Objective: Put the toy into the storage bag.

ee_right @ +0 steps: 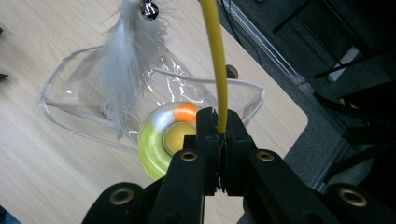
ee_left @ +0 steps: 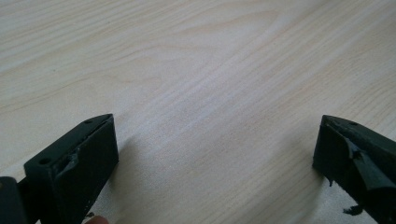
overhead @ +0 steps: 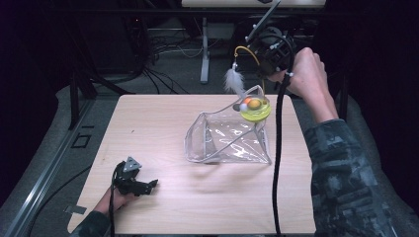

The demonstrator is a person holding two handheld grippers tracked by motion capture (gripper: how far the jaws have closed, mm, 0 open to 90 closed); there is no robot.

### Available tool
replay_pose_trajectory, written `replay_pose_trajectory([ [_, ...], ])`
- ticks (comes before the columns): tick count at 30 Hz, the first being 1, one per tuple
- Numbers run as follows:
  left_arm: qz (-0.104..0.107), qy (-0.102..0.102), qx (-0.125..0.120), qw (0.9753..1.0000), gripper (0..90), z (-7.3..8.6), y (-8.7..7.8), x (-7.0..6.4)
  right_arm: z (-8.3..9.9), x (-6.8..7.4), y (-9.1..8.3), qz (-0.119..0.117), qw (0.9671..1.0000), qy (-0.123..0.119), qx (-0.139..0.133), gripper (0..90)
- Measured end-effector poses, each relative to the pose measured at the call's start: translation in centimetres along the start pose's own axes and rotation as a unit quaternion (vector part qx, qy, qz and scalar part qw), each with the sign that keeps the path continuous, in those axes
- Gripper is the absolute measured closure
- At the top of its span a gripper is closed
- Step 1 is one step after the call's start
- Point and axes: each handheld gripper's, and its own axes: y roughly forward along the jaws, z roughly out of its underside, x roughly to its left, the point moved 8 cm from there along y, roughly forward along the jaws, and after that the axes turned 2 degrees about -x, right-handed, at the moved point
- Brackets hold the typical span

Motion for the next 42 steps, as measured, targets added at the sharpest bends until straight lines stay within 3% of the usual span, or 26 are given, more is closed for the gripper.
replay_pose_trajectory([
  [15, 0.000, 0.000, 0.000, 1.0000, 0.0, 0.0, 0.0, 0.0, -1.2, 1.7, 3.7, -0.026, 0.9997, 0.002, -0.004, 87.7],
  [23, 0.000, 0.000, 0.000, 1.0000, 0.0, 0.0, 0.0, 0.0, -1.1, 2.4, 5.6, -0.032, 0.9994, -0.005, 0.008, 87.8],
  [36, 0.000, 0.000, 0.000, 1.0000, 0.0, 0.0, 0.0, 0.0, 1.0, 3.1, 9.4, -0.045, 0.9983, -0.002, 0.037, 87.8],
  [42, 0.000, 0.000, 0.000, 1.0000, 0.0, 0.0, 0.0, 0.0, 2.6, 3.7, 10.7, -0.048, 0.9975, -0.012, 0.051, 87.7],
])
